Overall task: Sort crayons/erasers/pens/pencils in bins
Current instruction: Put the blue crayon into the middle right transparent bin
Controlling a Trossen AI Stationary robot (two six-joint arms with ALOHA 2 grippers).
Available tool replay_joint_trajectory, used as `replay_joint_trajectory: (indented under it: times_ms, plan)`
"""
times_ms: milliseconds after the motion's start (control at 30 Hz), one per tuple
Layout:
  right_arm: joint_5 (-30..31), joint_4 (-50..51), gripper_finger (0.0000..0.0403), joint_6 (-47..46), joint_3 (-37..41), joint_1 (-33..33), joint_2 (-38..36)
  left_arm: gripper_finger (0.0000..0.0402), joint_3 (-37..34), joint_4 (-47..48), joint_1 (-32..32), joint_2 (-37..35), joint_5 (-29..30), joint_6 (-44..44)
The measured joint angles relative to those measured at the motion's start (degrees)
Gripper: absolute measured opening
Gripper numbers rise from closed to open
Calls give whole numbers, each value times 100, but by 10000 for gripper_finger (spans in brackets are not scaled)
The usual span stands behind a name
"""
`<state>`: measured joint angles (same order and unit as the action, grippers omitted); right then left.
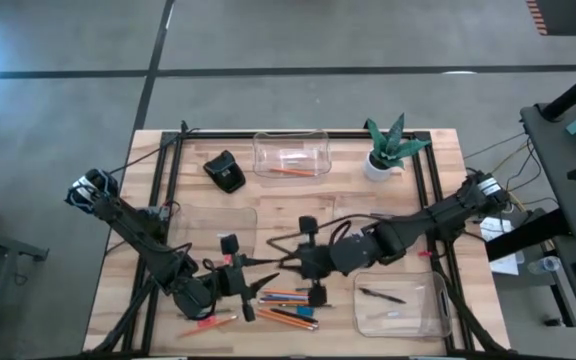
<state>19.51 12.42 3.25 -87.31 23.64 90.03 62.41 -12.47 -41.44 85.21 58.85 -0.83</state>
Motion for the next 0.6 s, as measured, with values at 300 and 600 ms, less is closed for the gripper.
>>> replay_joint_trajectory:
  times_ms: [300,600]
  plan:
    - [945,3657,18,-1941,-490,-210,-395,155,-2,319,10,-2,-8,442]
    - [1819,6801,28,-4760,-178,-200,-530,155,-7,1651,12,-2,-353,2162]
